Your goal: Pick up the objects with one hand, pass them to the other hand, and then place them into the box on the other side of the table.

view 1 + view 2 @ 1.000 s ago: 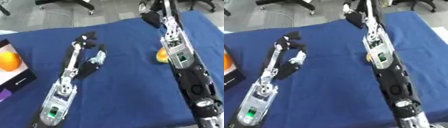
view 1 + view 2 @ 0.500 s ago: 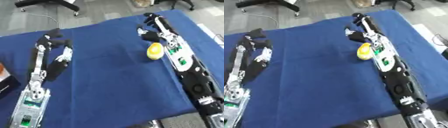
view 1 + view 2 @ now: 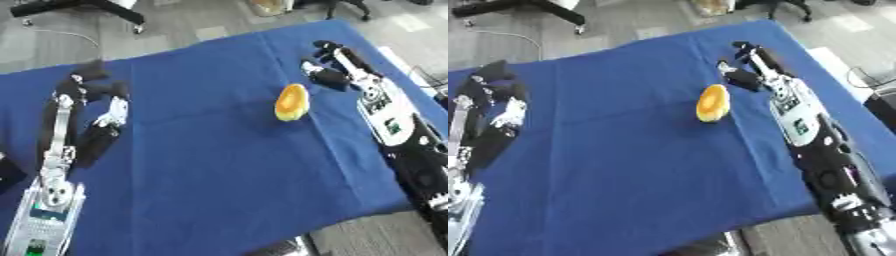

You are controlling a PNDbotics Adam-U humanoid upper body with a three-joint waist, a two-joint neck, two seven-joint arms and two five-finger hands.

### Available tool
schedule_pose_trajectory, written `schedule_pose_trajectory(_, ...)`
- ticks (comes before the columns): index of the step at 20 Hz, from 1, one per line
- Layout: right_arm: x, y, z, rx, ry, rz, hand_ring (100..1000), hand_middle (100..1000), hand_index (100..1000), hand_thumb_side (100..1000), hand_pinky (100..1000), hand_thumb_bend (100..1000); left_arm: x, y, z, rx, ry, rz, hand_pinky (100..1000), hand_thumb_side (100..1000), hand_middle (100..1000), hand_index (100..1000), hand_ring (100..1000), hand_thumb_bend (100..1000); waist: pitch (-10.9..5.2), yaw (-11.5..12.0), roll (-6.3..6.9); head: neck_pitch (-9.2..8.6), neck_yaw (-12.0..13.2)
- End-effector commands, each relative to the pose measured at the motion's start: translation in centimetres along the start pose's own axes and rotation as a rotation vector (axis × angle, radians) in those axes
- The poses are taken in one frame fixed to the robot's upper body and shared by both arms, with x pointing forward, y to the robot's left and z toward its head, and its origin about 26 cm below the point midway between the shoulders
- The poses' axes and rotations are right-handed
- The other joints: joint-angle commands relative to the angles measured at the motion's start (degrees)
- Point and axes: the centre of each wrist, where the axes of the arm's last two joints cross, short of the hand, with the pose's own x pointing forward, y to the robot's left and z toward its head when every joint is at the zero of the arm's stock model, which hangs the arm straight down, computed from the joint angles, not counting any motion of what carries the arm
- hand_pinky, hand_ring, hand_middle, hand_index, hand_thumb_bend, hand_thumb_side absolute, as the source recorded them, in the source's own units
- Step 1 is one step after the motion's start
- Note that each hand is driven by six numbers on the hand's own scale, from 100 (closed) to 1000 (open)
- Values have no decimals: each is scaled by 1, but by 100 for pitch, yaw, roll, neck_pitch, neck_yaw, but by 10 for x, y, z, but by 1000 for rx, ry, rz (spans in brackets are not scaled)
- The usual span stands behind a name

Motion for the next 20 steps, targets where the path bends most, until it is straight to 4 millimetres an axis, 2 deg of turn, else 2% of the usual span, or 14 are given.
schedule_pose_trajectory(1, -9, -15, 3, 45, -5, 35, 855, 838, 973, 859, 859, 100, 5, 9, -3, 12, -28, -9, 759, 619, 718, 879, 676, 207, 12, 10, -100, -15, -48)
schedule_pose_trajectory(6, -17, -12, 5, 140, -14, 23, 850, 832, 971, 903, 855, 100, 6, 10, -4, 13, -29, -5, 760, 621, 718, 880, 675, 206, 19, 10, -98, -15, -63)
schedule_pose_trajectory(20, 5, 2, -9, 221, -117, 8, 836, 810, 970, 932, 843, 100, 8, 9, -4, 12, -34, 1, 761, 626, 718, 880, 676, 201, 48, 45, -40, -15, -127)
